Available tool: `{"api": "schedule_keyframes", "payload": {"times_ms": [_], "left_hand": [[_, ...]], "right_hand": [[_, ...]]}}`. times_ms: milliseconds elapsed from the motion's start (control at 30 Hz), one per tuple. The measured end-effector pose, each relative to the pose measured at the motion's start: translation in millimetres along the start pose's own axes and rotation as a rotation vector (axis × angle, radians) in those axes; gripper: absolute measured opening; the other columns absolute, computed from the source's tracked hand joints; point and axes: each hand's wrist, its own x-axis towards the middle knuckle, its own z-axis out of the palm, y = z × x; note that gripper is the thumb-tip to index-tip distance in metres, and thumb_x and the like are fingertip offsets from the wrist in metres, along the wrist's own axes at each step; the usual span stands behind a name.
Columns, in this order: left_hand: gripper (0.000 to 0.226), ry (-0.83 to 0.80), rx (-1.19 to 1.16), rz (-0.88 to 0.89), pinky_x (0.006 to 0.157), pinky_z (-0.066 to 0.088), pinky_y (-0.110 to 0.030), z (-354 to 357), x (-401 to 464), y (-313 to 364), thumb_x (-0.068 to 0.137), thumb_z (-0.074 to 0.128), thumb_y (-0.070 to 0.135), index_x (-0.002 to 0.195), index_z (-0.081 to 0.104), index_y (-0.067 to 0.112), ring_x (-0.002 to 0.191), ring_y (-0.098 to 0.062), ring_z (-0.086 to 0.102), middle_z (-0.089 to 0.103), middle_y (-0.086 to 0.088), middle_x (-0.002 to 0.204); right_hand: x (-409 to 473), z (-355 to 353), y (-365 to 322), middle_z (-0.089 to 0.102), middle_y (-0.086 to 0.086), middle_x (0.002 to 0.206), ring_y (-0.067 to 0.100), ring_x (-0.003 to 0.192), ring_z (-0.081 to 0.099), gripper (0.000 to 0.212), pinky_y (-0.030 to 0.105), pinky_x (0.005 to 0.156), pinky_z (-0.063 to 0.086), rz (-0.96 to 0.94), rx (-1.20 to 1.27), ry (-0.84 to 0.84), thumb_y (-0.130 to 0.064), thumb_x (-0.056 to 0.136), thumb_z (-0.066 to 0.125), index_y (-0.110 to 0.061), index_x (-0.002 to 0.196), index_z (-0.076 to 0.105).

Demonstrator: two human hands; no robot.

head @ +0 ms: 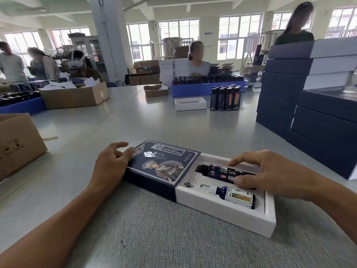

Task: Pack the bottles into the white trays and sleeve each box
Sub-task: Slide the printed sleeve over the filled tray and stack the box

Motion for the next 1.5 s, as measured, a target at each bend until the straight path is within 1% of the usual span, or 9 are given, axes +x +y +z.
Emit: {"api": "schedule_keyframes", "payload": {"times_ms": [100,267,400,500,700,800,1167,1300,1500], "left_hand": [[0.044,0.099,0.265,0.008,0.097,0.044,-0.044,6,-7,8,0.096,0.055,0.046,0.133,0.053,0.022,0.11,-0.031,0.057,0.053,-0.014,0.128],[0.051,-0.036,0.254,-0.032,0.098,0.043,-0.041,17,-15,16,0.097,0.053,0.048,0.138,0.052,0.017,0.113,-0.029,0.055,0.055,-0.015,0.134],[0.052,-0.044,0.191,-0.03,0.101,0.042,-0.04,14,-9,12,0.096,0.059,0.042,0.139,0.055,0.014,0.12,-0.03,0.056,0.06,-0.012,0.135],[0.047,-0.032,0.17,-0.064,0.1,0.042,-0.04,12,-4,8,0.097,0.061,0.035,0.138,0.056,0.013,0.118,-0.032,0.057,0.06,-0.015,0.136],[0.046,-0.06,0.054,-0.058,0.091,0.034,-0.03,15,-2,5,0.099,0.057,0.034,0.141,0.053,0.017,0.106,-0.016,0.049,0.058,-0.007,0.137],[0.05,-0.102,0.091,-0.053,0.097,0.032,-0.032,16,-1,3,0.101,0.053,0.037,0.146,0.047,0.017,0.124,-0.022,0.049,0.05,-0.008,0.147],[0.049,-0.268,0.12,0.027,0.098,0.032,-0.026,28,-8,7,0.099,0.052,0.045,0.146,0.047,0.029,0.128,-0.016,0.048,0.051,0.003,0.147],[0.05,-0.292,0.102,0.061,0.09,0.032,-0.018,28,-9,10,0.099,0.052,0.046,0.146,0.047,0.029,0.114,-0.004,0.048,0.054,0.004,0.143],[0.053,-0.357,0.138,0.098,0.074,0.031,-0.003,31,-15,14,0.098,0.049,0.053,0.147,0.045,0.034,0.107,-0.002,0.051,0.055,0.006,0.142]], "right_hand": [[1,15,-8,0.071,-0.016,0.094,0.001,0.08,0.069,0.038,0.023,0.076,0.055,0.043,-0.046,0.127,-0.043,0.08,0.078,-0.042,0.114,0.062],[0,46,-27,0.057,-0.026,0.087,-0.016,0.065,0.058,0.049,0.007,0.05,0.042,-0.003,-0.178,0.231,-0.057,0.084,0.068,-0.038,0.128,0.056],[-9,30,-33,0.063,-0.027,0.115,-0.007,0.092,0.063,0.079,0.018,0.078,0.051,-0.055,-0.024,-0.025,-0.079,0.062,0.072,-0.054,0.132,0.045],[-15,25,-39,0.056,-0.032,0.127,-0.012,0.107,0.059,0.091,0.019,0.092,0.046,-0.1,0.018,-0.272,-0.06,0.062,0.086,-0.064,0.136,0.033],[-16,33,-39,0.047,-0.032,0.137,-0.006,0.125,0.045,0.101,0.037,0.106,0.037,-0.172,-0.099,-0.142,-0.048,0.064,0.089,-0.059,0.142,0.026],[-16,36,-41,0.048,-0.031,0.136,-0.003,0.126,0.046,0.105,0.046,0.109,0.04,-0.173,-0.094,-0.13,-0.054,0.06,0.089,-0.059,0.143,0.026],[-14,56,-42,0.048,-0.033,0.124,-0.01,0.105,0.05,0.11,0.023,0.09,0.048,-0.207,-0.18,0.047,-0.078,0.053,0.075,-0.052,0.145,0.022],[-12,53,-40,0.041,-0.036,0.125,-0.011,0.11,0.047,0.113,0.021,0.093,0.044,-0.186,-0.191,0.006,-0.082,0.052,0.075,-0.057,0.145,0.016],[-10,41,-38,0.033,-0.031,0.151,-0.001,0.137,0.037,0.13,0.045,0.119,0.029,-0.123,-0.058,-0.22,-0.064,0.049,0.089,-0.058,0.148,0.005]]}}
